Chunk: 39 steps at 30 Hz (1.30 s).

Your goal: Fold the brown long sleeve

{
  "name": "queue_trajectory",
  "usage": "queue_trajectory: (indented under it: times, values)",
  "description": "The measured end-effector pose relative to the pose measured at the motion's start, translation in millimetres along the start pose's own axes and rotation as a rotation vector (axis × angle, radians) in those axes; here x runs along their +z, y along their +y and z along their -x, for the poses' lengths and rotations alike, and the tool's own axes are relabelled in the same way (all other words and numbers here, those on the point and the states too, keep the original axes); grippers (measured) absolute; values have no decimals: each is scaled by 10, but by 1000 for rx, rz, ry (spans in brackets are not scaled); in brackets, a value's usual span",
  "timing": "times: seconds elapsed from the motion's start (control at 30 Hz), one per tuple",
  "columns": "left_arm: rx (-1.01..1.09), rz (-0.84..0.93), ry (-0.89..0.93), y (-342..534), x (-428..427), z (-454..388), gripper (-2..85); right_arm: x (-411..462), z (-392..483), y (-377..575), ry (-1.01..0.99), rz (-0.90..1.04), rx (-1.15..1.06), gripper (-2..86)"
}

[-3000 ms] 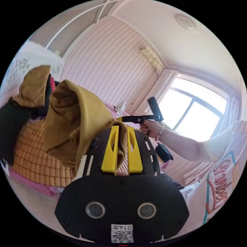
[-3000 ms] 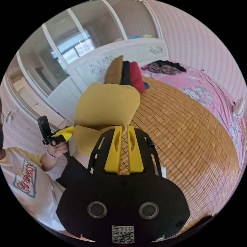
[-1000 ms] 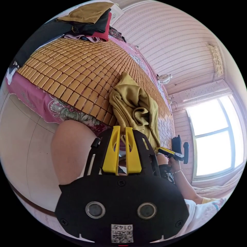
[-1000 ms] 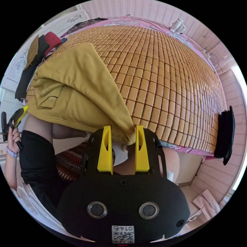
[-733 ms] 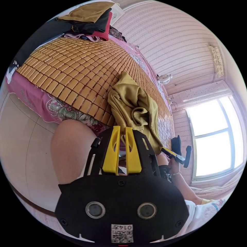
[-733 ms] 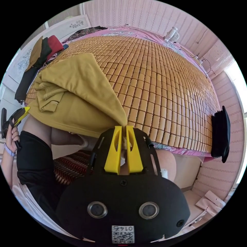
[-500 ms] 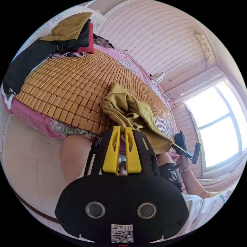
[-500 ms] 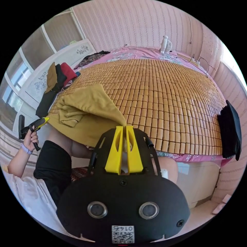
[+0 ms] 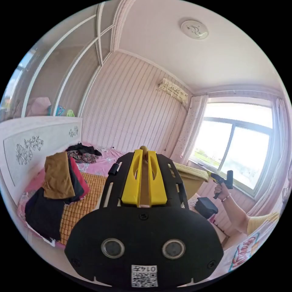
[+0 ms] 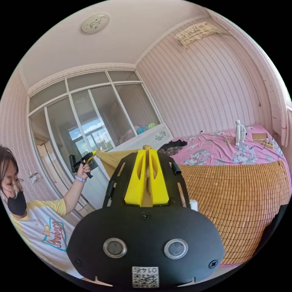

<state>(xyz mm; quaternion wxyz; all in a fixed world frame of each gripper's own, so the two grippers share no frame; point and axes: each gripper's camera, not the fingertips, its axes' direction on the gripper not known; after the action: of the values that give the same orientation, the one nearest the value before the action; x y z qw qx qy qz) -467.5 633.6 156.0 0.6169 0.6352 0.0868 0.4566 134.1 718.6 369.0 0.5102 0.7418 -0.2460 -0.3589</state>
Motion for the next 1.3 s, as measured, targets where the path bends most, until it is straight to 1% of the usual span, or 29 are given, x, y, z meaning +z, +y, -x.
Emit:
queue_trajectory:
  times: [0.07,0.17,0.2,0.23,0.3,0.37,0.4,0.47,0.5,0.57,0.6,0.63,0.73,0.8,0.83,0.87,0.9,0.93,0.97,1.0,1.03,1.07,1.1,1.13,1.2,1.23,1.27,1.3]
  values:
    - [62,-35,-27,-209,-204,-170,9,-206,347,-268,42,-68,-66,6]
    - [100,-105,-23,-426,-557,-403,11,-668,769,-578,38,-193,-103,6]
    - [114,-170,14,-464,-726,-484,12,-898,961,-619,11,-278,-141,6]
    - [117,-230,61,-502,-906,-559,14,-1015,1072,-630,-1,-317,-168,6]
    - [128,-306,113,-551,-1151,-674,14,-1401,1565,-632,34,-427,-293,7]
    - [156,-352,120,-605,-1349,-796,15,-1551,1886,-668,112,-427,-379,7]
    - [166,-359,119,-647,-1441,-858,15,-1578,2028,-734,161,-382,-397,7]
    - [165,-368,120,-691,-1552,-918,15,-1634,2192,-780,161,-345,-415,7]
    - [154,-387,131,-706,-1657,-946,14,-1750,2364,-744,135,-376,-461,7]
    - [166,-453,183,-715,-1903,-1001,15,-1986,2704,-669,147,-444,-556,7]
    - [200,-520,227,-716,-2093,-1061,16,-2149,2917,-641,150,-489,-610,7]
    - [239,-583,255,-731,-2266,-1134,17,-2220,3010,-643,147,-505,-631,7]
    - [309,-665,261,-891,-2514,-1276,21,-2427,3296,-796,109,-533,-684,7]
    - [318,-627,233,-1044,-2439,-1277,24,-2280,3259,-1030,147,-461,-675,7]
    - [300,-560,212,-1146,-2270,-1228,26,-2195,3193,-1099,155,-424,-656,7]
    - [284,-517,198,-1188,-2153,-1189,26,-1966,2990,-1227,166,-333,-607,7]
    - [249,-419,160,-1238,-1866,-1089,26,-1665,2686,-1332,173,-217,-534,8]
    - [216,-313,107,-1239,-1528,-966,25,-1494,2502,-1364,174,-158,-492,8]
    - [199,-260,78,-1218,-1345,-895,24,-1116,2091,-1390,185,-22,-403,8]
    - [161,-154,22,-1144,-965,-741,22,-734,1650,-1349,193,91,-308,8]
    - [102,-67,-5,-1029,-596,-571,21,-555,1444,-1312,194,142,-265,8]
    - [67,-26,-13,-961,-413,-483,20,-216,1045,-1211,203,216,-177,8]
    - [-13,42,-17,-810,-68,-317,19,79,719,-1117,231,271,-116,7]
    - [-74,103,-16,-672,244,-178,18,205,582,-1090,252,294,-94,7]
    - [-152,195,-28,-579,609,-11,17,513,177,-1192,318,336,-38,7]
    - [-198,211,-29,-625,754,53,15,534,111,-1281,317,328,-29,7]
    - [-206,203,-21,-684,795,59,15,507,46,-1528,319,280,-31,7]
    - [-189,157,-5,-876,826,15,16,425,75,-1824,342,215,-65,7]
